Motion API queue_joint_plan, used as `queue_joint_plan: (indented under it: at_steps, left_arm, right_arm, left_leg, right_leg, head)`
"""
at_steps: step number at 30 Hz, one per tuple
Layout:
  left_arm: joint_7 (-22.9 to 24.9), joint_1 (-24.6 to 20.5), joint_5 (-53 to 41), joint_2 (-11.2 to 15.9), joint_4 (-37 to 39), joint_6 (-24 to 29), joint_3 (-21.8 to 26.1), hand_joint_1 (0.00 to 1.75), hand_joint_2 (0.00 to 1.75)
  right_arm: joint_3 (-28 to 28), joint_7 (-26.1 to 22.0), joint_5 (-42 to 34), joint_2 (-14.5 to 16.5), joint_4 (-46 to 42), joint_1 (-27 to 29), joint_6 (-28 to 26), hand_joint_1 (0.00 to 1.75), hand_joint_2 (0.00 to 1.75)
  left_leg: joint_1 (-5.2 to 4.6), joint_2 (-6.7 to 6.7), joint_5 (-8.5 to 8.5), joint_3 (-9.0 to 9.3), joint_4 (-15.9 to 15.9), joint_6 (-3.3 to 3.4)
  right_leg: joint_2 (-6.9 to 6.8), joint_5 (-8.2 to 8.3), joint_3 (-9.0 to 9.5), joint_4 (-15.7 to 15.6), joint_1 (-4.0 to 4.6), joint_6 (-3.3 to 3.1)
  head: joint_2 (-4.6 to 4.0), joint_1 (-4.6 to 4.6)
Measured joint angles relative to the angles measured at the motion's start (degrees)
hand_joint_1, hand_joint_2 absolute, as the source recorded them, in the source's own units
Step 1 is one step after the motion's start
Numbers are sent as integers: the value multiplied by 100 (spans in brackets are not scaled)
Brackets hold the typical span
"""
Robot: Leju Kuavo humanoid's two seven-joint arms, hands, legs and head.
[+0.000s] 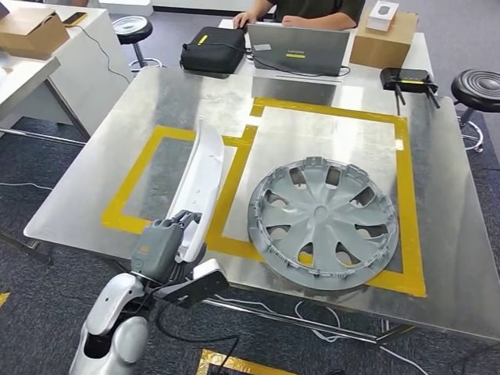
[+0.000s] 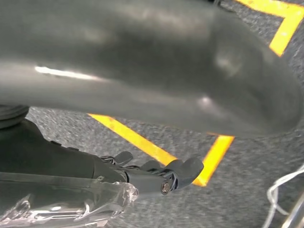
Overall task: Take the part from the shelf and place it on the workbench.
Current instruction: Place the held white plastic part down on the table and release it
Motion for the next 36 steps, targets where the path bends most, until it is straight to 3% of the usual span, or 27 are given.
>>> queue_joint_plan:
  at_steps: [1,4,5,8,9,10,12,13,14,15,17,18,19,23,29,30,33,34,36]
  left_arm:
    - [0,1,0,-9,7,0,33,175,175]
    - [0,19,-14,-23,54,-1,132,175,175]
    - [2,32,-35,-30,71,-1,162,175,175]
    - [3,8,-115,-58,88,4,211,175,175]
    - [3,-23,-146,-68,94,5,222,175,175]
    - [7,-50,-185,-78,108,1,234,175,175]
    - [42,-101,-272,-84,174,-15,257,175,175]
    - [76,-122,-311,-84,225,-23,270,175,175]
    - [119,-143,-342,-82,282,-27,285,175,175]
    - [177,-167,-366,-82,341,-28,303,175,175]
    - [308,-235,-398,-86,453,-26,368,175,175]
    - [373,-285,-418,-87,512,-27,421,175,175]
    - [420,-336,-457,-86,576,-38,491,175,175]
    - [591,-490,-686,-11,836,-119,765,175,175]
    - [1006,-580,-770,316,1361,-58,876,175,175]
    - [1021,-576,-774,364,1434,-35,880,131,175]
    - [943,-566,-780,427,1550,17,903,0,44]
    - [891,-567,-780,432,1568,34,919,0,0]
    - [775,-568,-780,433,1591,67,963,0,0]
  right_arm:
    - [-1,-1,2,12,1,3,1,0,0]
    - [-3,-3,7,27,8,32,4,0,0]
    - [-4,-5,9,30,9,38,8,0,0]
    - [0,-19,21,32,6,-15,16,0,0]
    - [4,-25,26,33,5,-42,16,0,0]
    - [7,-31,33,33,5,-62,15,0,0]
    - [9,-42,55,34,7,-75,13,0,0]
    - [9,-47,67,34,7,-69,11,0,0]
    - [9,-53,76,34,8,-58,6,0,0]
    - [9,-60,82,34,9,-50,0,0,0]
    - [9,-74,87,34,14,-35,-16,0,0]
    - [10,-78,89,34,23,-30,-24,0,0]
    - [11,-83,89,34,33,-28,-37,0,0]
    - [13,-110,94,30,57,-42,-73,0,0]
    - [14,-202,107,21,67,-54,-106,0,0]
    - [13,-209,109,19,68,-53,-116,0,0]
    - [13,-214,110,11,69,-52,-132,0,0]
    - [13,-214,110,7,69,-52,-133,0,0]
    - [13,-214,110,1,69,-51,-135,0,0]
  left_leg:
    - [-11,2,224,-37,-284,33]
    - [-61,20,1794,-89,-1181,120]
    - [-67,19,2079,-105,-1269,115]
    - [-33,-13,2005,-52,-1176,124]
    - [-20,-19,1950,-3,-1177,156]
    - [-11,-22,1891,52,-1181,187]
    - [-23,-29,1767,153,-1181,234]
    - [-31,-43,1707,206,-1181,245]
    - [-38,-63,1646,269,-1181,251]
    - [-46,-87,1583,345,-1181,251]
    - [-58,-122,1457,505,-1183,234]
    - [-71,-135,1408,564,-1177,218]
    - [-80,-144,1374,593,-1170,205]
    - [-95,-148,1370,604,-1177,213]
    - [-93,-140,1348,670,-1290,184]
    - [-91,-140,1349,673,-1296,166]
    - [-85,-141,1353,675,-1305,122]
    - [-85,-141,1355,676,-1306,115]
    - [-85,-141,1356,681,-1306,108]
  right_leg:
    - [3,-94,150,-35,1,10]
    - [15,-441,444,-32,44,57]
    - [17,-563,508,-35,62,72]
    - [1,-810,706,-75,76,134]
    - [-6,-906,639,98,77,160]
    - [-10,-1036,459,422,77,181]
    - [-12,-1302,-184,1330,85,193]
    - [-12,-1320,-508,1675,87,185]
    - [-11,-1203,-764,1829,90,169]
    - [-10,-940,-925,1756,96,148]
    - [3,-189,-1011,1140,109,90]
    - [13,104,-997,851,117,63]
    - [23,267,-970,640,121,43]
    - [64,309,-917,476,120,46]
    - [86,271,-909,466,125,-13]
    - [86,268,-908,467,127,-18]
    - [84,269,-905,467,134,-25]
    - [83,271,-902,467,135,-28]
    - [83,274,-894,465,135,-32]
  head:
    - [0,-4]
    - [-2,-33]
    - [-3,-36]
    - [-1,-13]
    - [1,2]
    - [2,12]
    - [2,30]
    - [2,31]
    - [2,38]
    - [2,40]
    - [2,42]
    - [2,35]
    - [2,30]
    - [2,10]
    - [2,11]
    - [2,11]
    - [2,14]
    - [2,14]
    - [2,14]
